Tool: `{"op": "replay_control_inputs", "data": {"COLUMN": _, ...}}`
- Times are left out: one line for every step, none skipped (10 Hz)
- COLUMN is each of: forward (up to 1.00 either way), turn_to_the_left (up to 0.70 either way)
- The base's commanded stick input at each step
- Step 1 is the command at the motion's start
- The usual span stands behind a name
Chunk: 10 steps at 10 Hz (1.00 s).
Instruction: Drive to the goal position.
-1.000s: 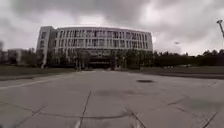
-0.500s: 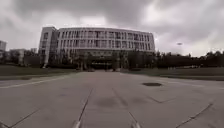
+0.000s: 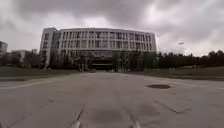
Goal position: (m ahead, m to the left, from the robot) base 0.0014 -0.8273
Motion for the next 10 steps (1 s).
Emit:
{"op": "replay_control_inputs", "data": {"forward": 1.0, "turn_to_the_left": 0.0}}
{"op": "replay_control_inputs", "data": {"forward": 1.0, "turn_to_the_left": 0.0}}
{"op": "replay_control_inputs", "data": {"forward": 1.0, "turn_to_the_left": 0.0}}
{"op": "replay_control_inputs", "data": {"forward": 1.0, "turn_to_the_left": 0.0}}
{"op": "replay_control_inputs", "data": {"forward": 1.0, "turn_to_the_left": 0.0}}
{"op": "replay_control_inputs", "data": {"forward": 1.0, "turn_to_the_left": 0.0}}
{"op": "replay_control_inputs", "data": {"forward": 1.0, "turn_to_the_left": 0.0}}
{"op": "replay_control_inputs", "data": {"forward": 1.0, "turn_to_the_left": 0.0}}
{"op": "replay_control_inputs", "data": {"forward": 1.0, "turn_to_the_left": 0.0}}
{"op": "replay_control_inputs", "data": {"forward": 1.0, "turn_to_the_left": 0.0}}
